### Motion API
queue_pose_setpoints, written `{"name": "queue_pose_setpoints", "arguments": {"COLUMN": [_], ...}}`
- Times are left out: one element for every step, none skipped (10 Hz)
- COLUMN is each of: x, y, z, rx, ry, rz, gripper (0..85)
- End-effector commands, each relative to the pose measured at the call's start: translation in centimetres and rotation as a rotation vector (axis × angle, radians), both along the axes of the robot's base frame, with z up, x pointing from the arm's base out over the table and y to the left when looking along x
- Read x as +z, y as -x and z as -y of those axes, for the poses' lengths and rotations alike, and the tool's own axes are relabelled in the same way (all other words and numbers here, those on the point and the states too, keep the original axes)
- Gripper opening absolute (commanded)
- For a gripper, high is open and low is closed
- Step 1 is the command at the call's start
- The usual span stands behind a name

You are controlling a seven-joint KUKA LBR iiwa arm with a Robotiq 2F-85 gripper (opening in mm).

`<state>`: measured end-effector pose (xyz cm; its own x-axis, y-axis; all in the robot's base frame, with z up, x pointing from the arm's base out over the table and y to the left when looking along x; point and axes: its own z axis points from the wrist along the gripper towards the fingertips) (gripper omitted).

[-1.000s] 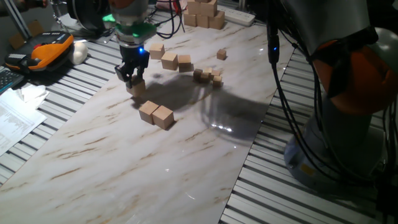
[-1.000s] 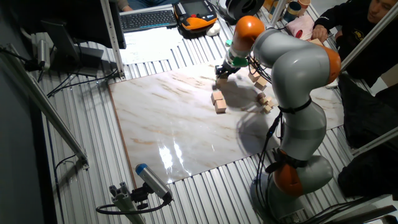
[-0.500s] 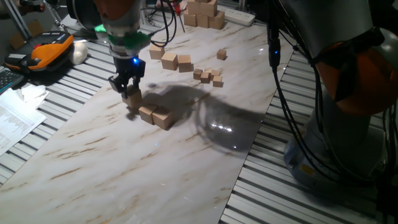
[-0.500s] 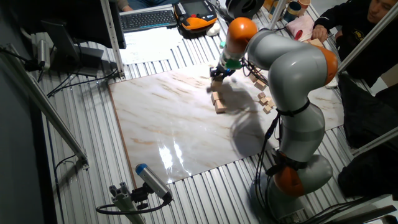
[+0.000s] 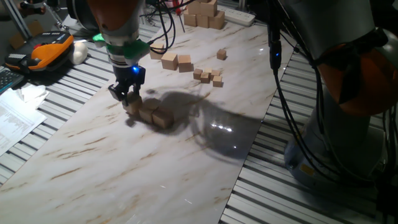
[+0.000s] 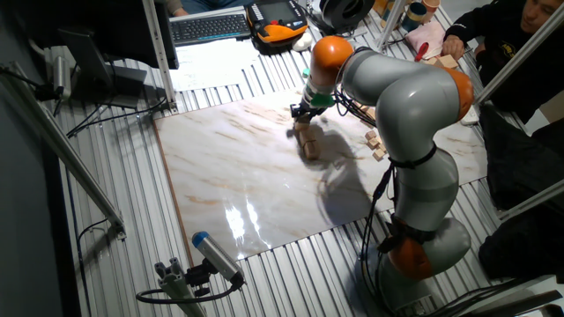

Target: Stack the blocks into a pyramid shape

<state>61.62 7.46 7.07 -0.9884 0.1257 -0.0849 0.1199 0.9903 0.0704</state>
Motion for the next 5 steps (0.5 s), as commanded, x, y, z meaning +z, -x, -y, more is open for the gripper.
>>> {"name": "queue_pose_setpoints", "arguments": {"x": [-0.04,-0.20,-0.37,-0.50,-0.65], "y": [0.10,0.22,0.36,0.53,0.75], "z": [0.18,0.41,0.47,0.38,0.22], "rx": [0.012,0.023,0.026,0.026,0.024], "ry": [0.004,0.012,0.013,0.013,0.021], "rz": [0.000,0.002,0.006,0.006,0.005], "gripper": [0.0,0.0,0.0,0.0,0.0]}}
